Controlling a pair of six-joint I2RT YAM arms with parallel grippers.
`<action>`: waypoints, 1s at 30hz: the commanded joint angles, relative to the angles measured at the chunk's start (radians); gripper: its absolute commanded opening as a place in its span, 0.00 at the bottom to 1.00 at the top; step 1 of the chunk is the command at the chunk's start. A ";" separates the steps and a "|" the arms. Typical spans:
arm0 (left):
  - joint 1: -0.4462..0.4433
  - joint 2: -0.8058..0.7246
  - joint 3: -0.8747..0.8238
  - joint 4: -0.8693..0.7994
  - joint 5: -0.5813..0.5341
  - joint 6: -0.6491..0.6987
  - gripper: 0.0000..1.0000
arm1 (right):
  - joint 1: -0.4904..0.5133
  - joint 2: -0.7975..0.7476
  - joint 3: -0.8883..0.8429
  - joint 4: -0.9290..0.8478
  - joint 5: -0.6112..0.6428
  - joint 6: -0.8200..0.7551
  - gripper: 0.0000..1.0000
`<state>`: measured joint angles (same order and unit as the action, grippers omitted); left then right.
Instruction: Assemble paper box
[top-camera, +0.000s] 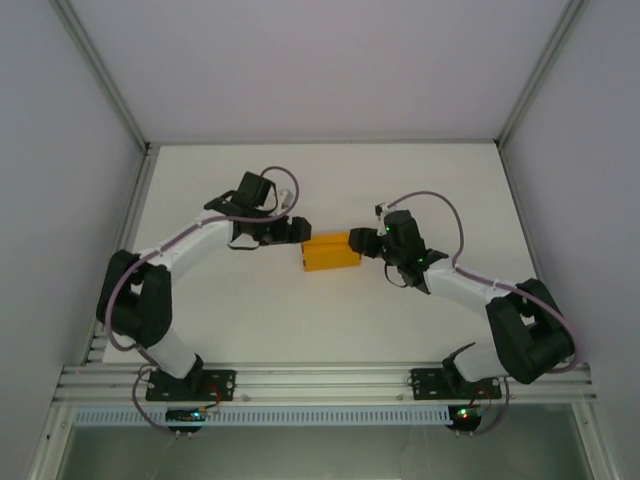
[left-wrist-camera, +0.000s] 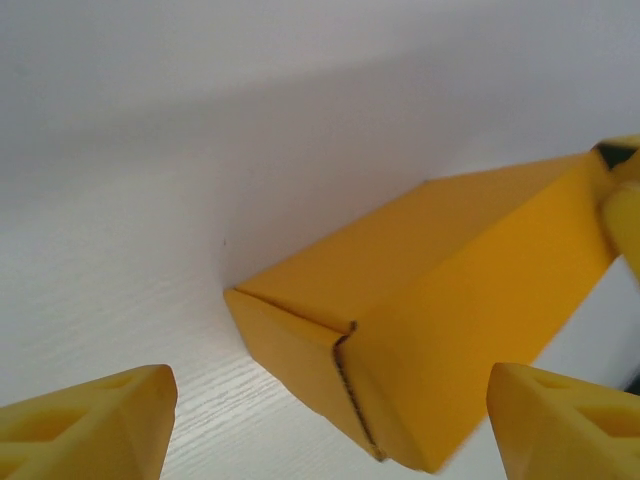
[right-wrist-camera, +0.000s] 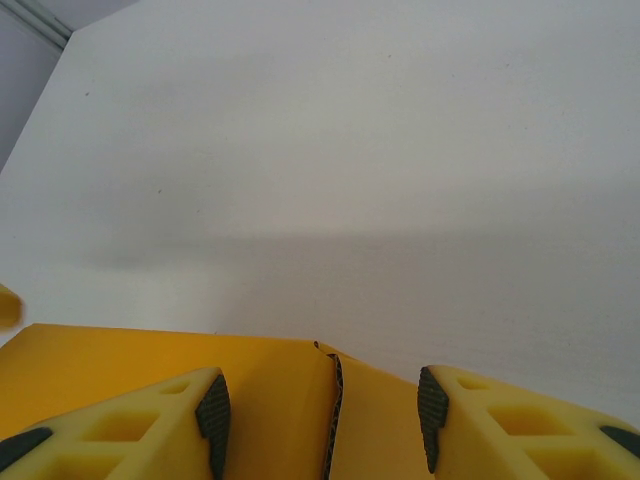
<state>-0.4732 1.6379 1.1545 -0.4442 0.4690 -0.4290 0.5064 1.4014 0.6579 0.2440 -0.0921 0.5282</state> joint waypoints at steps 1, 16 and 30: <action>0.005 0.025 -0.033 0.096 0.163 -0.037 0.78 | 0.006 0.065 -0.056 -0.204 0.019 0.001 0.54; 0.050 0.034 -0.288 0.305 0.200 -0.115 0.00 | -0.026 0.074 -0.158 -0.065 -0.116 0.054 0.24; 0.032 0.011 -0.202 0.197 0.095 -0.074 0.00 | -0.029 0.042 -0.161 -0.027 -0.157 0.071 0.00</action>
<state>-0.4232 1.6211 0.9398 -0.1047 0.7078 -0.5648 0.4686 1.3933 0.5449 0.4568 -0.2008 0.6029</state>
